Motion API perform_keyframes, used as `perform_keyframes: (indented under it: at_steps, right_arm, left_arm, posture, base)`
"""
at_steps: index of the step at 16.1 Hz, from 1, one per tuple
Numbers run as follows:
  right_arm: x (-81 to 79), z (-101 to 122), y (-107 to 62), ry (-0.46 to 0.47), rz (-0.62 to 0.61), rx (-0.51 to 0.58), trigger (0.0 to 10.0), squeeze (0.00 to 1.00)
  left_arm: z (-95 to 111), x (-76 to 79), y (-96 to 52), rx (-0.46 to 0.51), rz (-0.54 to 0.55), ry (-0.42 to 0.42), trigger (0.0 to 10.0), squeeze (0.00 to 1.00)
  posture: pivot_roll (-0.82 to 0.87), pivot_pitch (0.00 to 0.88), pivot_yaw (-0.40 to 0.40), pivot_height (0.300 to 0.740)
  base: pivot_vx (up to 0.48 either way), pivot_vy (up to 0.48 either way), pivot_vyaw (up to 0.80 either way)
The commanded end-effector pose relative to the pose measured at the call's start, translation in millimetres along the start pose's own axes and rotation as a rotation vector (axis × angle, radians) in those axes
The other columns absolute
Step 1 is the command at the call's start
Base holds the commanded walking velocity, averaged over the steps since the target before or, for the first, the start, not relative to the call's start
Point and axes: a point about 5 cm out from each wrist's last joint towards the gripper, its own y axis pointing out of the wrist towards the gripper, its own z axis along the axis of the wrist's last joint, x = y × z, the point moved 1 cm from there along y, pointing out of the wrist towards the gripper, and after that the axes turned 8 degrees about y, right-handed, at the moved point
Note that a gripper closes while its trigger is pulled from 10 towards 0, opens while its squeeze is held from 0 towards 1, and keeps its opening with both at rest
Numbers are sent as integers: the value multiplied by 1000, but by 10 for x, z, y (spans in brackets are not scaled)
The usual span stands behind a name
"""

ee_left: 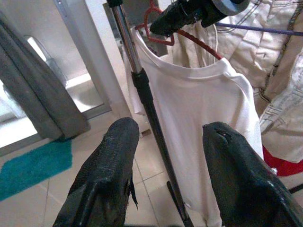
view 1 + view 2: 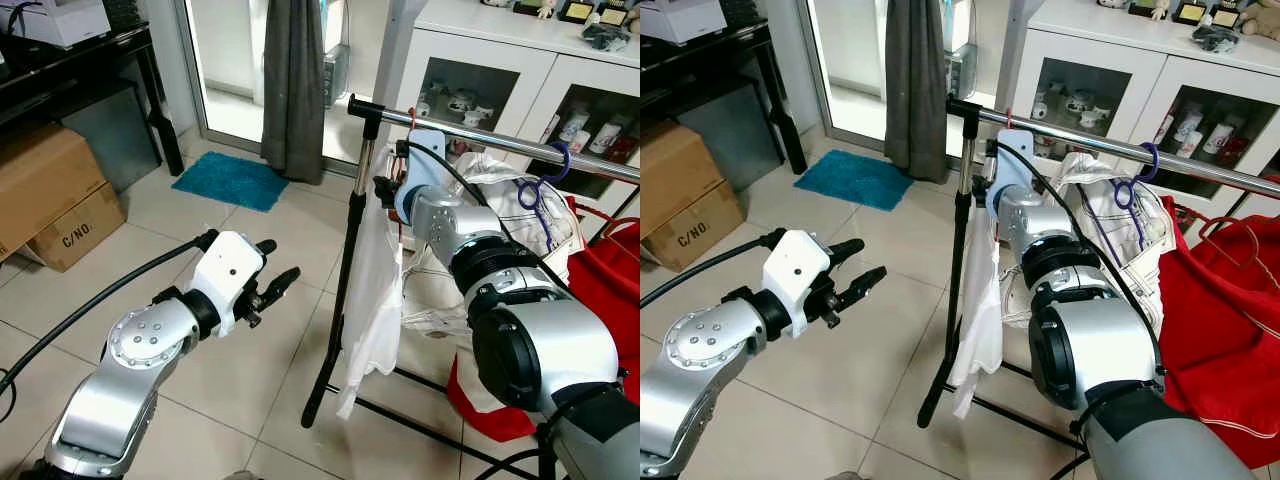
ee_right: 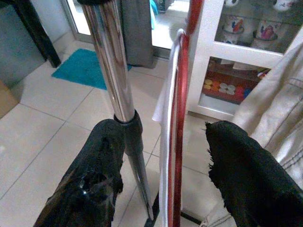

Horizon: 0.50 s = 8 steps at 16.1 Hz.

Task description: Hang hanger

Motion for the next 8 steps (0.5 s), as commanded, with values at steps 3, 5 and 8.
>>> perform_keyframes:
  at_steps: [3,5,8]
  right_arm:
    - [16,128,-6,6,-10,41,0,0]
    - [2,115,-2,0,-3,42,0,0]
    - [-17,109,1,-6,1,47,0,0]
  left_arm:
    - [22,48,-7,-1,-28,5,10000,0]
    - [20,47,-5,-6,-26,6,10000,0]
    - [25,51,-4,-8,-26,6,10000,0]
  posture:
    - [-26,4,-52,740]
    - [-26,6,-54,740]
    - [-24,11,-56,740]
  base:
    - [0,0,0]
    - [0,0,0]
    - [0,0,0]
